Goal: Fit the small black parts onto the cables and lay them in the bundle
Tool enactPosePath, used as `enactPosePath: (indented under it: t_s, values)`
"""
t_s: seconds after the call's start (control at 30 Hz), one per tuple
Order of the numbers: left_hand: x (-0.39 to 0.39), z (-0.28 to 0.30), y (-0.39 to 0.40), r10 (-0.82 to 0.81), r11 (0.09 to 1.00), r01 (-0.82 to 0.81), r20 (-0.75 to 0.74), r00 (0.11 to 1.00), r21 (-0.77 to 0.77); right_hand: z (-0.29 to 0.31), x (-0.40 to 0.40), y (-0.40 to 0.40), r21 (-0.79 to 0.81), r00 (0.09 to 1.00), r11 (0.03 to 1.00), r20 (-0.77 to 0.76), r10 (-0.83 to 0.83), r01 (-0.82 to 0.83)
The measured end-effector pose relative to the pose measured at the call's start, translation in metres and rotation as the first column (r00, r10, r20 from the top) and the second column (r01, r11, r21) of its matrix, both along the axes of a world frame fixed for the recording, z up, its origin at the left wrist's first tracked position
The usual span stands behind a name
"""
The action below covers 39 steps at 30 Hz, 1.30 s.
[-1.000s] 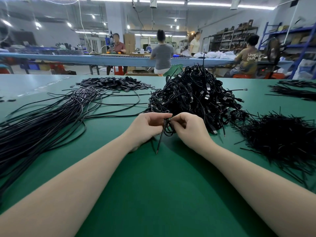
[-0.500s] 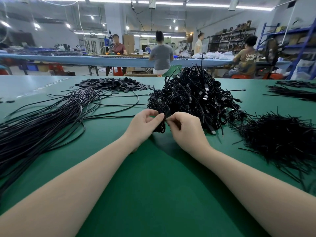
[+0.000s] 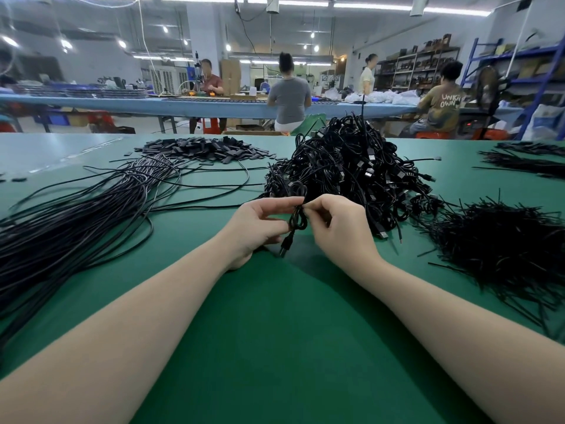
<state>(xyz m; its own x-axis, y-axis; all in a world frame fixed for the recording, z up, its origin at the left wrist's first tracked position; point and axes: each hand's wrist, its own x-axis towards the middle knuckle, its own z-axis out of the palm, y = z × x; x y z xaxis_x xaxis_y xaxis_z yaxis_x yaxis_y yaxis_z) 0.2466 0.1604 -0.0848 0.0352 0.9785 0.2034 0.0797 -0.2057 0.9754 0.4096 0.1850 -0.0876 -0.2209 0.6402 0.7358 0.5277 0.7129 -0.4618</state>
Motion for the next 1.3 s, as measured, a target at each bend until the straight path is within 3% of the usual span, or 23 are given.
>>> enactPosePath:
  t_s: [0.13, 0.23, 0.33, 0.47, 0.7, 0.83, 1.0, 1.3]
  values:
    - [-0.001, -0.003, 0.001, 0.03, 0.996, -0.033, 0.039, 0.999, 0.081, 0.0, -0.002, -0.001, -0.001, 1.0, 1.0, 0.011, 0.018, -0.018]
    - [0.001, -0.003, 0.004, 0.113, 0.984, -0.11, -0.019, 0.993, 0.139, 0.0, -0.002, -0.001, -0.005, 0.999, 1.0, 0.04, 0.002, -0.002]
    - [0.004, -0.005, 0.005, 0.061, 0.991, -0.067, 0.059, 0.996, 0.116, 0.001, -0.004, -0.003, 0.018, 0.998, 1.0, 0.062, -0.023, 0.022]
    - [0.005, -0.003, 0.005, 0.145, 0.988, -0.146, 0.028, 0.989, 0.042, 0.001, -0.005, -0.008, 0.09, 0.996, 0.996, 0.085, -0.037, 0.03]
    - [0.002, 0.008, 0.0, 0.107, 0.991, -0.094, 0.14, 0.984, -0.095, 0.007, -0.008, -0.017, 0.341, 0.967, 0.94, 0.23, -0.112, 0.028]
    - [0.002, 0.009, -0.002, 0.06, 0.993, -0.043, 0.153, 0.986, -0.111, 0.005, -0.007, -0.014, 0.273, 0.985, 0.962, 0.163, -0.062, 0.015]
    - [0.002, 0.004, -0.003, -0.013, 0.999, 0.014, 0.049, 0.999, -0.029, 0.003, 0.0, -0.008, 0.117, 0.991, 0.988, 0.067, -0.113, 0.105]
    - [0.006, 0.0, 0.002, 0.129, 0.991, -0.13, 0.033, 0.991, 0.014, 0.003, -0.003, -0.01, 0.156, 0.994, 0.984, 0.053, -0.092, 0.083]
